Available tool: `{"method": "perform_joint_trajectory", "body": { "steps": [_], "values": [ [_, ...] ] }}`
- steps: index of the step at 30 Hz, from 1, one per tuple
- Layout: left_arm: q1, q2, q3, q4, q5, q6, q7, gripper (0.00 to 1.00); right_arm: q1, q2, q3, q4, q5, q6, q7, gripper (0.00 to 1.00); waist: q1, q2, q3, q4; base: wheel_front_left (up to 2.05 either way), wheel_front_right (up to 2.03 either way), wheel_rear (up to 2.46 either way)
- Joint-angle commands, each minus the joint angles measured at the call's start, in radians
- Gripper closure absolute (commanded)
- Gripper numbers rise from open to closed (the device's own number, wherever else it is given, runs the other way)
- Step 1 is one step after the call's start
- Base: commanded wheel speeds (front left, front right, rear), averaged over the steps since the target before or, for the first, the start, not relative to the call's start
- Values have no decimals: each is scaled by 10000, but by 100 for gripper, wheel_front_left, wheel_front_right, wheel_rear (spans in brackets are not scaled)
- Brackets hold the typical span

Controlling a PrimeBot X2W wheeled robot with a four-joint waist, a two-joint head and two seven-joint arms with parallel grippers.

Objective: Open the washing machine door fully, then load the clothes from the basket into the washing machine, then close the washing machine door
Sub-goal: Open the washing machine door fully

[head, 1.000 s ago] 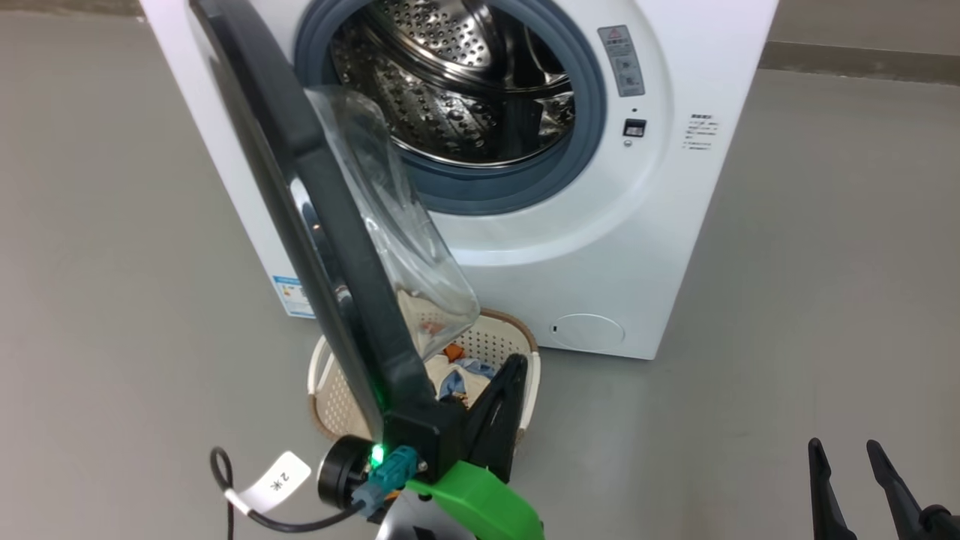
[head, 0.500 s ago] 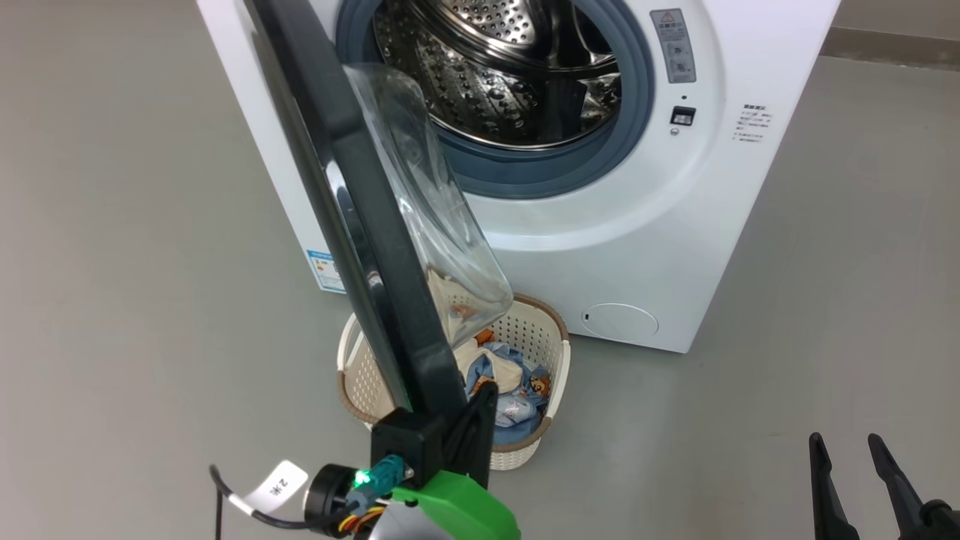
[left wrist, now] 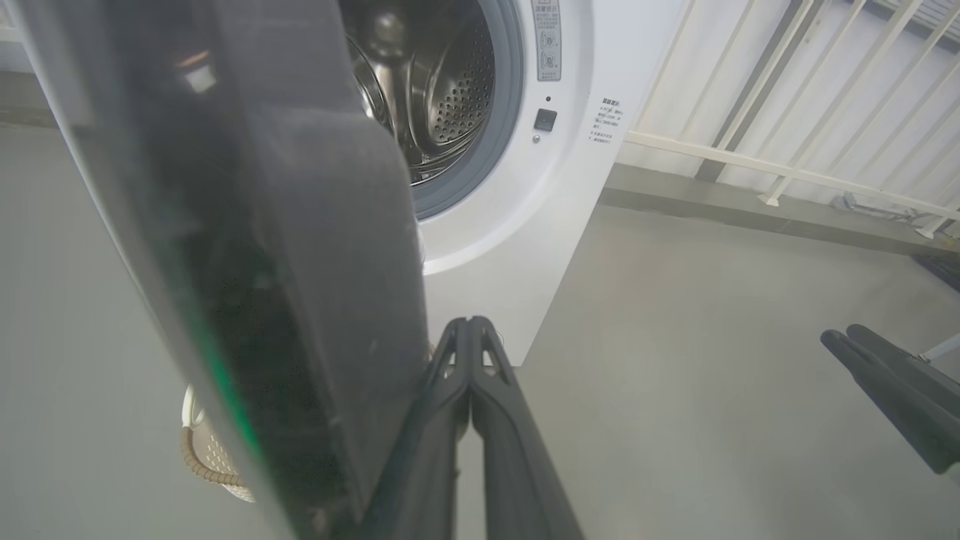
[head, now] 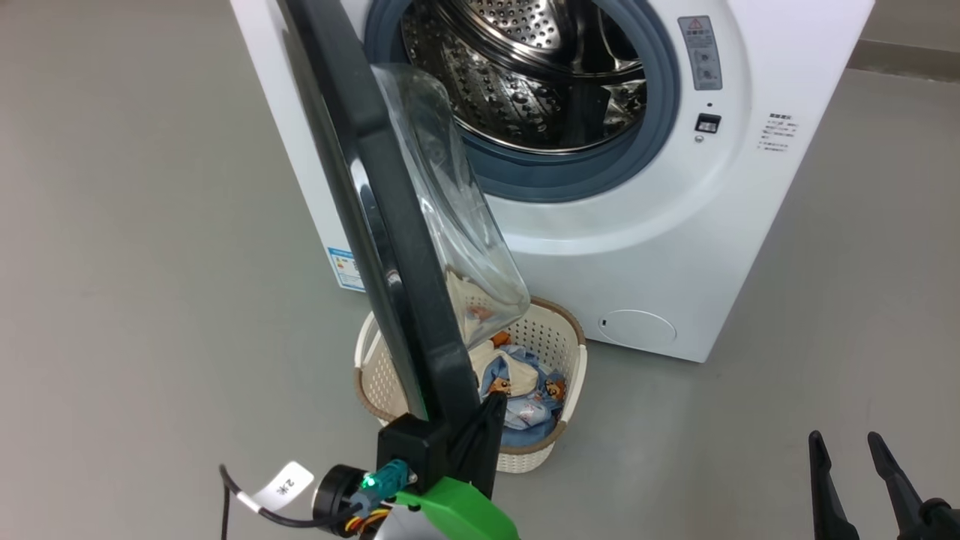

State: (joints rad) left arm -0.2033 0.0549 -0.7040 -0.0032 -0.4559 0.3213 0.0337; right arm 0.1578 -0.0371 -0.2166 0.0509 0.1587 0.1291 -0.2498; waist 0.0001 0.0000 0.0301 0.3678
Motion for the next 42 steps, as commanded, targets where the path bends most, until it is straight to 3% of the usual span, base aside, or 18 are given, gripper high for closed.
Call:
{"method": "perform_joint_trajectory", "body": {
  "steps": [1, 16, 24, 33, 42],
  "values": [
    [-172, 46, 359, -169, -25, 81, -98, 100, -200, -154, 242, -240, -36, 16, -120, 0, -1, 0, -35, 100, 0, 0, 0],
    [-211, 185, 497, 0, -41, 315, -68, 100, -163, -135, 319, -173, 63, 16, -120, 0, -1, 0, -82, 1522, 0, 0, 0],
    [-117, 318, 1034, 92, -75, 726, -455, 100, -628, -269, 898, 64, 27, 16, -120, 0, -1, 0, 244, 1729, 0, 0, 0],
    [-131, 543, 2312, 683, -369, 1344, -1178, 100, -1121, -677, 1473, 369, 141, 16, -120, 0, -1, 0, 732, 1883, 0, 0, 0],
    [-550, 493, 3615, 1588, -925, 1605, -2132, 100, -1296, -1003, 1705, 444, 209, 16, -120, 0, -1, 0, 1042, 1923, 0, 0, 0]
  ]
}}
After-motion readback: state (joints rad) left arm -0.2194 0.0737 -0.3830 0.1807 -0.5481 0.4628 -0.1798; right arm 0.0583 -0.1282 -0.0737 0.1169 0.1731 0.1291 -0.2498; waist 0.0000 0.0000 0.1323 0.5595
